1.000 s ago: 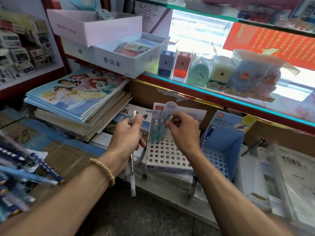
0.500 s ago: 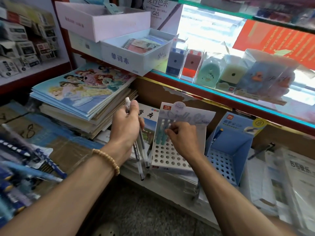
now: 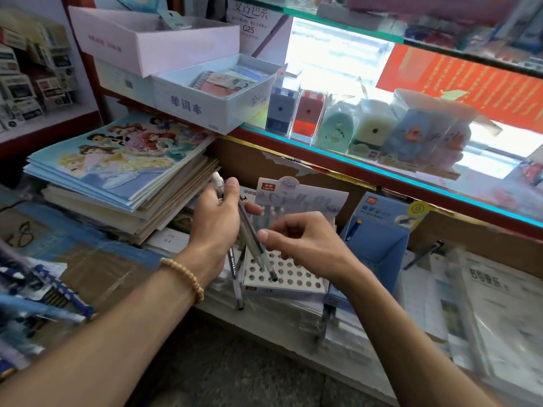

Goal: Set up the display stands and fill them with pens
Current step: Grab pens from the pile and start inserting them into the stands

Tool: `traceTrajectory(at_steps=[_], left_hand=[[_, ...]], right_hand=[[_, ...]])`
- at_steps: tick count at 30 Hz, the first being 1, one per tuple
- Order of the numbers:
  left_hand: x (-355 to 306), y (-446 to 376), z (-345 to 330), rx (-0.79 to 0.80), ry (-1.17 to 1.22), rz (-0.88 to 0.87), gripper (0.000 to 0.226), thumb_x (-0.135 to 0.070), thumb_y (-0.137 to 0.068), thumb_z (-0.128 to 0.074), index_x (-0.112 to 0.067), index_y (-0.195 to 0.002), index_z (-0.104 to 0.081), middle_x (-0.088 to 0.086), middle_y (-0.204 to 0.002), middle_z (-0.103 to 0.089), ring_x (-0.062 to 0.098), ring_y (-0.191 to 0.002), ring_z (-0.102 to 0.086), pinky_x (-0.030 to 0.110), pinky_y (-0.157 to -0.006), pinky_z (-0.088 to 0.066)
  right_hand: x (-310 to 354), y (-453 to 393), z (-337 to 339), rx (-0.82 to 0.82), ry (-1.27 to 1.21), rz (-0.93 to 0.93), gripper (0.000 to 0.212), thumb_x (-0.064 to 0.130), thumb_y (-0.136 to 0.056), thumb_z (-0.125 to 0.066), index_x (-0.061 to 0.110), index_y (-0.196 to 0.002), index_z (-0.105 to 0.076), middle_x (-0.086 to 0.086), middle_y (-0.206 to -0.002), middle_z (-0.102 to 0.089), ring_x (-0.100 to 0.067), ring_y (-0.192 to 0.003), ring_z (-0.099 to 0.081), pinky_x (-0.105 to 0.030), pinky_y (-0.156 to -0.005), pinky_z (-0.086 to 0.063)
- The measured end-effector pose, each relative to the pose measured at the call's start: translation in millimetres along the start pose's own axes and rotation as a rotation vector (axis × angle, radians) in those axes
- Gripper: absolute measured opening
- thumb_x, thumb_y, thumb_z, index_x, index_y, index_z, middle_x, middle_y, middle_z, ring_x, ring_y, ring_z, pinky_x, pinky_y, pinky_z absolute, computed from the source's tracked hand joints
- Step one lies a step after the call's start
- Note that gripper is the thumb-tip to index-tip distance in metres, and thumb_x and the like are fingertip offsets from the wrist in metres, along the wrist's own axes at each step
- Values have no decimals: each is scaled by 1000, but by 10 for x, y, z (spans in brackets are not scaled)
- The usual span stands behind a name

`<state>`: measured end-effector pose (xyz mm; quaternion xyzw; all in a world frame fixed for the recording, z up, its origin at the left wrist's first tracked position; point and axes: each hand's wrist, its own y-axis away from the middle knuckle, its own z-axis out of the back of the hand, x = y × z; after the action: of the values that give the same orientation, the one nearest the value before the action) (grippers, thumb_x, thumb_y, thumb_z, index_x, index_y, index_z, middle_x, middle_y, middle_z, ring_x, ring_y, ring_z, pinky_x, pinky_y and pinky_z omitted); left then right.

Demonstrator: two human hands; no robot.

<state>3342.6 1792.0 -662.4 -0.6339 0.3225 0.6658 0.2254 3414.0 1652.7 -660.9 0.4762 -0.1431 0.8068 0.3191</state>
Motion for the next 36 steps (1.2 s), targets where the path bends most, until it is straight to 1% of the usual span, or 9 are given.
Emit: traceTrajectory(at_steps=[5,8,11,16,19,25,30,34,36], left_hand=[[-29,77,-233,52,7,-53,28,-41,-106,-35,-20,-101,-52,4,-81,-74,16,-64,-70,35,-63,-51],[-52,121,-389,47,-43,-151,27,-40,-105,-35,-22,-98,-53,4,-80,-73,18,-71,-71,33,-67,-54],[-6,183,-529,95,-152,-234,24,-36,-105,-36,-20,-100,-53,3,-80,-71,5,-51,-60,20,-51,-48],[139,381,-815,560,-273,-169,22,-29,-104,-42,-13,-102,-57,10,-86,-70,6,-43,-51,18,-42,-42],[176,446,-1012,705,-268,-195,20,-24,-104,-44,-10,-98,-56,8,-76,-67,7,-42,-50,19,-40,-39],[233,497,-1345,774,-282,-190,18,-26,-104,-45,-15,-93,-54,5,-71,-61,5,-42,-47,18,-41,-38],[273,581,-1580,872,-299,-167,23,-28,-104,-44,-11,-92,-55,8,-71,-64,10,-45,-47,22,-43,-39],[299,643,-1774,657,-387,-218,41,-34,-104,-43,-13,-73,-61,4,-69,-64,13,-61,-55,32,-63,-45],[308,643,-1853,578,-419,-223,45,-37,-103,-42,-13,-70,-60,3,-70,-60,14,-68,-55,31,-64,-42]], right_hand=[[-40,175,173,82,-45,-19,8,15,-92,-69,9,-91,-74,-7,-76,-68,-12,-62,-55,-24,-57,-46],[-95,316,319,13,-78,-64,9,12,-94,-65,11,-88,-70,-3,-71,-65,-14,-62,-57,-26,-58,-49],[-193,462,467,-155,-254,-126,8,6,-94,-64,5,-86,-66,-10,-70,-68,-18,-61,-64,-24,-58,-55],[-334,652,708,-377,-531,-176,5,3,-91,-66,4,-87,-63,-14,-72,-71,-19,-62,-69,-23,-59,-57],[-409,727,826,-419,-541,-160,6,2,-89,-68,7,-89,-63,-10,-71,-70,-17,-62,-66,-22,-59,-55],[-537,938,1190,-679,-701,-106,14,14,-95,-62,3,-104,-65,-13,-92,-71,-15,-67,-65,-23,-59,-54],[-656,1097,1473,-850,-694,-76,9,15,-95,-62,10,-89,-64,-8,-77,-70,-16,-62,-64,-25,-60,-56],[-722,1235,1728,-1019,-733,-95,5,13,-93,-66,9,-91,-68,-5,-75,-70,-16,-66,-66,-27,-64,-59],[-806,1296,1859,-1124,-722,-126,3,14,-92,-69,11,-90,-69,-7,-81,-71,-17,-70,-68,-27,-65,-58]])
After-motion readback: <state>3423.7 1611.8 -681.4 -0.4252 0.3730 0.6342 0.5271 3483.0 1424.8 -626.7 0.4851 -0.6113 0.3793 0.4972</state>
